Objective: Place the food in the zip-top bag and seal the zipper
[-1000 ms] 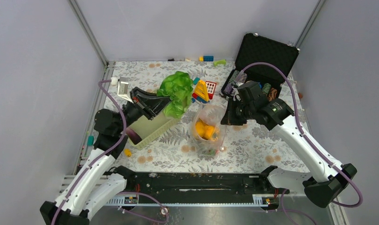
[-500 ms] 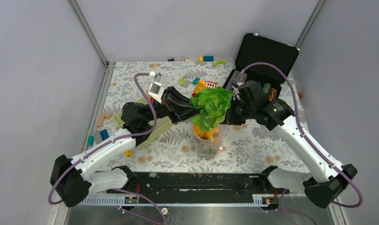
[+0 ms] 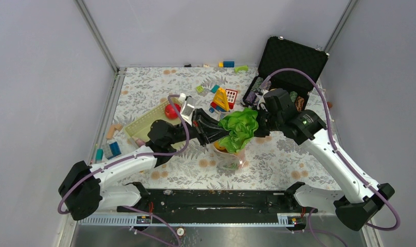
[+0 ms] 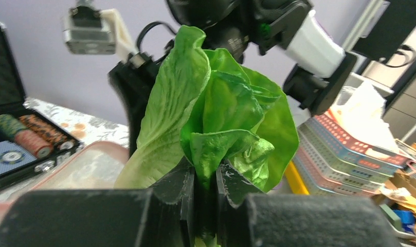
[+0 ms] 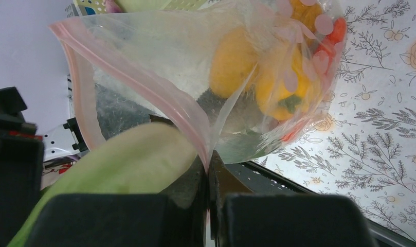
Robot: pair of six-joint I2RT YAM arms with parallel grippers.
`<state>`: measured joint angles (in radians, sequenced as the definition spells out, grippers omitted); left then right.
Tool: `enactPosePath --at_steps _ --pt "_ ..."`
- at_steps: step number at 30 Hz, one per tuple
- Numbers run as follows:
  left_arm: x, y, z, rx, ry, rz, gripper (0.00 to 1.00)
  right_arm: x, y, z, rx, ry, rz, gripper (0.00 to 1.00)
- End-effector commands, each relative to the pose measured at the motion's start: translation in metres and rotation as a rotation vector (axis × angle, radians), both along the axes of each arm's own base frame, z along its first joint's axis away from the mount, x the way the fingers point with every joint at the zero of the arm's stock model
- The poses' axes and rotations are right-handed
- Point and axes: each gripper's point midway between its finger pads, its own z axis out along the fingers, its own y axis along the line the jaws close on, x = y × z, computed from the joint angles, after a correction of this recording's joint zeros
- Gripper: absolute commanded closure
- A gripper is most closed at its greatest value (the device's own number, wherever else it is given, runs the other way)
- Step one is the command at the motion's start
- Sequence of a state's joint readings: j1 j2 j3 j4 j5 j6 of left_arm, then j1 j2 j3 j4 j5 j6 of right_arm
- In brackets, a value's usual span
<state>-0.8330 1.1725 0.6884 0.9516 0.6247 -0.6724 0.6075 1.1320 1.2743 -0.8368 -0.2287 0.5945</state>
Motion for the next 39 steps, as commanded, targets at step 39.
enactPosePath --at_steps 39 --pt "0.071 -0.013 -0.148 0.709 0.198 0.364 1.00 -0.020 0.030 0.077 0.323 -0.129 0.131 1.00"
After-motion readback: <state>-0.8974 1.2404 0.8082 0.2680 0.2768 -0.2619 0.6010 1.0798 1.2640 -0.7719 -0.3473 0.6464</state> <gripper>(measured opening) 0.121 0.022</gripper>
